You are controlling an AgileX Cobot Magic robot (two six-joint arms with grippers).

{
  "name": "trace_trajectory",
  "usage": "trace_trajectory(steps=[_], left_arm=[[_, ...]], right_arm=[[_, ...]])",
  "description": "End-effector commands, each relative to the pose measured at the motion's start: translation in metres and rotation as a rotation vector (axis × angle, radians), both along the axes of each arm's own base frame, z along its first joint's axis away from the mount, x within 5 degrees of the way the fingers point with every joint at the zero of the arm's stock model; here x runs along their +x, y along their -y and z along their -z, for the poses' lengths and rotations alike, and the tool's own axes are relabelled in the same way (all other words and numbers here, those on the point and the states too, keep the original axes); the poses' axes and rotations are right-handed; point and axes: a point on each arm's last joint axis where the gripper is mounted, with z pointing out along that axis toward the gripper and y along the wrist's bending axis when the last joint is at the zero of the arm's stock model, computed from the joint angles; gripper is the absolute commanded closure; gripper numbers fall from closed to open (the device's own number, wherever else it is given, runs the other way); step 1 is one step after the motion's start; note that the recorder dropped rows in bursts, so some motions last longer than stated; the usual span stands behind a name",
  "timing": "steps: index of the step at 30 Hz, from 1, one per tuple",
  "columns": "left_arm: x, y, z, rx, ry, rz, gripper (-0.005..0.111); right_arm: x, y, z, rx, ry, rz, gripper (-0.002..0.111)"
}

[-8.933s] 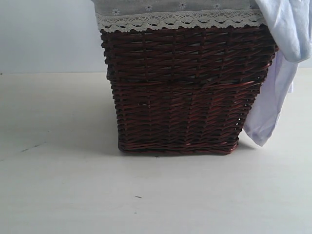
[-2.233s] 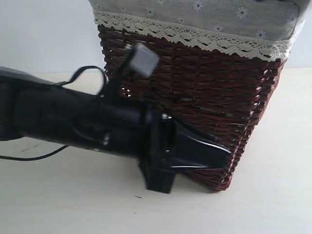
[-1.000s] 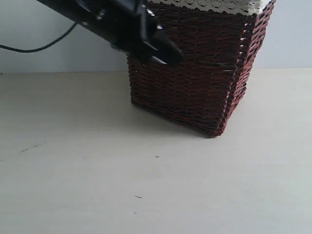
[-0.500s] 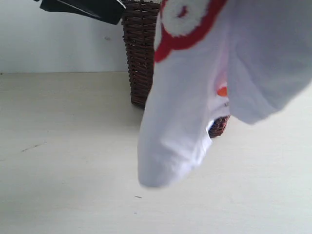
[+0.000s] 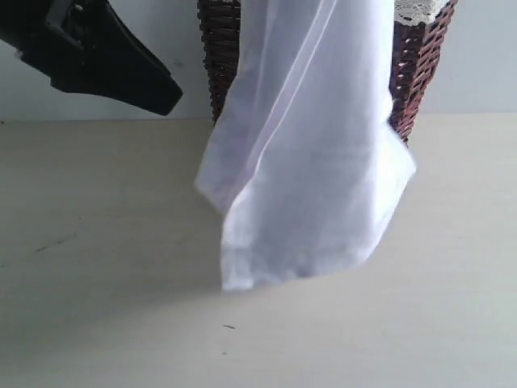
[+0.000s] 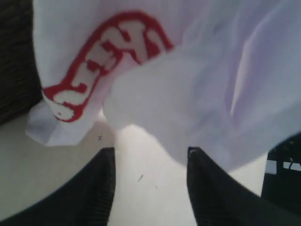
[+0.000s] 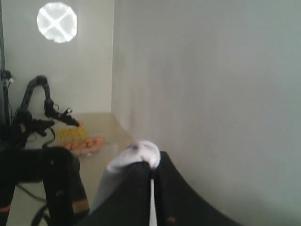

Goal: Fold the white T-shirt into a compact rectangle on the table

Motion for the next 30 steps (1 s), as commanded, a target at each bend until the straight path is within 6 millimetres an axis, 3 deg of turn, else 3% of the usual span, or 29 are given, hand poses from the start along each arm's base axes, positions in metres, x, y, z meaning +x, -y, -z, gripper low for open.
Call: trace_trajectory(steps=[1, 5, 8, 10, 11, 15, 17, 25, 30], left_arm=[[-0.009, -0.002, -0.008, -0.030, -0.013, -0.015, 0.059], [-0.019, 0.000, -0.012, -0.099, -0.054, -0.015, 0.060], [-0.030, 0.011, 0.008, -0.095, -0.113, 0.055, 0.060], [-0.041, 0.019, 0.031, -0.042, -0.165, 0.111, 0.060], [-0.047, 0.026, 0.053, -0.005, -0.181, 0.119, 0.060], [-0.046, 0.037, 0.113, 0.025, -0.132, 0.007, 0.060], [-0.043, 0.041, 0.132, 0.008, -0.089, -0.055, 0.060], [-0.047, 0.075, 0.166, -0.002, -0.063, -0.047, 0.059], [-0.054, 0.086, 0.175, 0.027, -0.015, 0.026, 0.051]], right_arm=[[0.015, 0.029, 0.029, -0.017, -0.128, 0.039, 0.108], [0.027, 0.043, 0.053, -0.003, -0.222, 0.076, 0.108], [0.033, 0.047, 0.067, 0.009, -0.277, 0.085, 0.108], [0.031, 0.047, 0.072, 0.013, -0.296, 0.086, 0.108], [0.027, 0.046, 0.074, 0.014, -0.303, 0.086, 0.108], [0.021, 0.045, 0.072, 0.012, -0.293, 0.084, 0.108], [0.019, 0.044, 0.071, 0.011, -0.288, 0.084, 0.108], [0.017, 0.044, 0.069, 0.010, -0.282, 0.084, 0.108], [0.017, 0.044, 0.069, 0.010, -0.282, 0.084, 0.108]])
